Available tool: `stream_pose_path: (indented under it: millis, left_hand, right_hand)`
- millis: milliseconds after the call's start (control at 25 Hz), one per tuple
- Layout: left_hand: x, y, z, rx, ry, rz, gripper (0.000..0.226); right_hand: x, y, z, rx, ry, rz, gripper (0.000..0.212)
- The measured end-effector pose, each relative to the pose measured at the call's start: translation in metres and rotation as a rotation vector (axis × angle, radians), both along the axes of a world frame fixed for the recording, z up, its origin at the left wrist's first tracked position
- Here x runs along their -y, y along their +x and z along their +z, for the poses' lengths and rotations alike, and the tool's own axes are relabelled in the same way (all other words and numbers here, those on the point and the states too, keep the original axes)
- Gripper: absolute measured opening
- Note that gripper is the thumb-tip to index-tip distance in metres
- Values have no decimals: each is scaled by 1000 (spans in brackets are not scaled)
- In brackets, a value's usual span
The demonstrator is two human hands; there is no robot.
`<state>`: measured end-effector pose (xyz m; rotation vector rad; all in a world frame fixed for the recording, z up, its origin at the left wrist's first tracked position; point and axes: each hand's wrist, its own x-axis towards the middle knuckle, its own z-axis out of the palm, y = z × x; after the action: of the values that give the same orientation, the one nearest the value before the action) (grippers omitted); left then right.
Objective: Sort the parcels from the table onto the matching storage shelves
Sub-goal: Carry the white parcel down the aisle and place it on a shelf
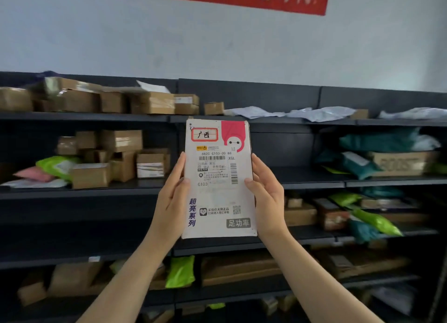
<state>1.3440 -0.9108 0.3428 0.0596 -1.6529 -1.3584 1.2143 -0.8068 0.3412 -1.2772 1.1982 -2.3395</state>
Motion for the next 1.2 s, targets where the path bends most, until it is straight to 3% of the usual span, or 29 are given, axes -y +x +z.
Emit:
stream_pose_path:
  millis: [240, 440, 920, 1200]
  left_hand:
    - [-43, -92, 3, -41, 16, -105, 47]
    - [-38, -140, 6, 11, 14, -107, 48]
    - [85, -191, 5, 47, -13, -126, 48]
    - [149, -242, -8, 101, 63, -122, 45]
  right_hand:
    - [-55, -80, 11, -50, -1, -72, 45]
    - [-52, -129, 11, -40, -6, -108, 46]
    - [72, -178, 3, 11, -15, -109, 44]
    - [137, -240, -9, 52, 168, -236, 29]
